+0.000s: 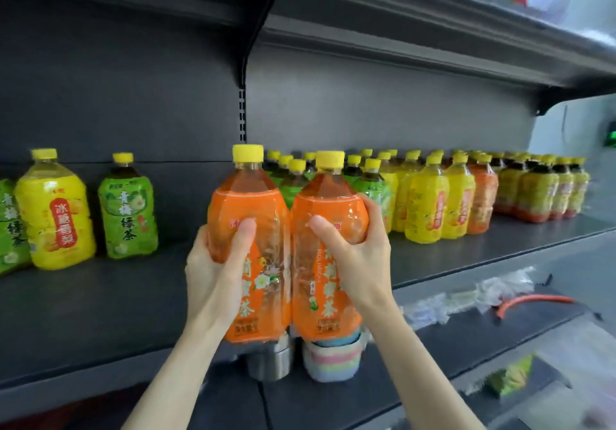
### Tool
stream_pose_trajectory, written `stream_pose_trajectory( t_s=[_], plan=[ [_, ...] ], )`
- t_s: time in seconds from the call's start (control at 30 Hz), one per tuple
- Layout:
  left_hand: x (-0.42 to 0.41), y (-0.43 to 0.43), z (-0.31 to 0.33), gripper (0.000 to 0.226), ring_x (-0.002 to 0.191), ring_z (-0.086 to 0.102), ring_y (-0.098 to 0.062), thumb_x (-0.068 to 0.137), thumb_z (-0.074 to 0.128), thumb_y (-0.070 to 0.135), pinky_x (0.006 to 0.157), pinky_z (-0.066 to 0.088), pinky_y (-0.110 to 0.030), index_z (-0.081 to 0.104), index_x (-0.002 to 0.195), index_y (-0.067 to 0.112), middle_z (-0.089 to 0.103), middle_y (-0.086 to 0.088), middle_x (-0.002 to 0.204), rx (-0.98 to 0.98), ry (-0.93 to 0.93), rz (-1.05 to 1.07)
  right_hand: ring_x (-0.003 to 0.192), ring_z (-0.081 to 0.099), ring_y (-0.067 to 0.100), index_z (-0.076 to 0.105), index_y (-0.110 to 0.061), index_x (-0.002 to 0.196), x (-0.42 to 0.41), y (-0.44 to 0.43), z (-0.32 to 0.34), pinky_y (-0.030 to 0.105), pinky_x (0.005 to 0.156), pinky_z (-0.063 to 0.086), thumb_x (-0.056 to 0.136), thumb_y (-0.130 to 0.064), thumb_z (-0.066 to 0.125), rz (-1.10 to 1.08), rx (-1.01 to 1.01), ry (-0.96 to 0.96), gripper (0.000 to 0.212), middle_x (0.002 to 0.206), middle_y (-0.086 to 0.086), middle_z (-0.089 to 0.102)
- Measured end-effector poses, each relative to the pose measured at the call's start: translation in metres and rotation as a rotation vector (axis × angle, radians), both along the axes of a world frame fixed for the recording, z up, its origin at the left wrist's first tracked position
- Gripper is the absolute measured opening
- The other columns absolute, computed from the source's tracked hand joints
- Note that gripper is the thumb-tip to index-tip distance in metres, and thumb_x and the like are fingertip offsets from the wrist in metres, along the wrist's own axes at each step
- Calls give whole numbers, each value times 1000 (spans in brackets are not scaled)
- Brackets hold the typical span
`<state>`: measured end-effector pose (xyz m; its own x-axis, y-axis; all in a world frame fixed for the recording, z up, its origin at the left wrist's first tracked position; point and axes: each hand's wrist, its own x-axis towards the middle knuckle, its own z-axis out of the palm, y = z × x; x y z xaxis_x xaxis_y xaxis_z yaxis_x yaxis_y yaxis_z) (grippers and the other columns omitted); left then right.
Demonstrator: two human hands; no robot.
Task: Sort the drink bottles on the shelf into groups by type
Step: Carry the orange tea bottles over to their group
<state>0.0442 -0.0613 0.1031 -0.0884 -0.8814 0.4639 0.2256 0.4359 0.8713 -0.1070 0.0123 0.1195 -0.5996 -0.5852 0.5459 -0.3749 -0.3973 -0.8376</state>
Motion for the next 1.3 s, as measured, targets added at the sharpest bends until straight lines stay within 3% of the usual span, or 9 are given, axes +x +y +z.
stream_pose_trajectory(
  t_s=[0.37, 0.5, 0.67, 0.77, 0.87, 1.0, 1.1, 1.23, 1.3],
  plan=[
    [-195, 92, -13, 61, 90, 68, -6, 59, 57, 79, 88, 52, -44, 63, 101, 37, 72, 14, 95, 12, -46, -266, 83, 69, 7, 46, -38, 124, -181, 120, -20, 37, 76, 59, 47, -69, 71, -219, 39, -66, 87, 97, -10, 68],
    [-260, 88, -3, 71, 91, 68, -9, 57, 55, 83, 87, 52, -43, 63, 106, 33, 72, 12, 96, -35, -46, -315, 83, 69, 6, 45, -37, 125, -242, 121, -12, 33, 74, 58, 47, -70, 70, -266, 5, -60, 88, 99, -11, 66],
    [-343, 70, 4, 68, 82, 66, 1, 60, 53, 73, 74, 48, -17, 61, 109, 27, 71, 20, 91, -111, -24, -375, 85, 68, 8, 45, -41, 121, -320, 103, -10, 32, 72, 58, 48, -71, 67, -296, -17, -32, 82, 101, -14, 64],
    [-398, 51, 4, 69, 83, 67, -1, 59, 54, 73, 78, 50, -26, 60, 109, 27, 71, 17, 92, -105, -13, -396, 86, 68, 10, 45, -49, 112, -372, 88, -7, 32, 73, 58, 48, -72, 67, -305, -16, -33, 71, 101, -12, 64],
    [-457, 37, 4, 69, 83, 68, -4, 59, 55, 74, 79, 53, -32, 60, 110, 28, 71, 15, 93, -86, -5, -418, 87, 69, 12, 46, -41, 119, -427, 77, -4, 32, 73, 59, 49, -71, 68, -333, -20, -18, 79, 104, -6, 66],
    [-534, 35, 4, 64, 83, 67, 0, 66, 55, 70, 76, 53, -24, 58, 113, 26, 71, 13, 93, -99, -15, -439, 89, 69, 15, 45, -35, 124, -498, 77, -5, 34, 74, 59, 50, -71, 68, -407, -21, -29, 85, 106, -4, 66],
    [-590, 37, 0, 56, 84, 66, 2, 73, 56, 62, 78, 53, -22, 57, 117, 27, 70, 17, 93, -110, -36, -448, 88, 67, 11, 45, -36, 123, -549, 83, -8, 26, 69, 56, 49, -71, 66, -462, -24, -39, 85, 103, -8, 64],
    [-658, 45, -10, 47, 91, 59, 11, 68, 52, 71, 86, 45, -19, 53, 107, 45, 64, 27, 97, -127, -49, -400, 90, 68, 16, 45, -36, 124, -617, 88, -14, 36, 76, 59, 50, -71, 67, -444, -1, -33, 85, 105, -4, 65],
    [-688, 51, -14, 43, 91, 56, 16, 72, 55, 70, 85, 41, -13, 51, 108, 47, 60, 29, 98, -109, -33, -370, 88, 68, 15, 46, -34, 123, -651, 91, -17, 33, 74, 58, 52, -71, 66, -419, 12, -5, 82, 104, -3, 66]
  ],
)
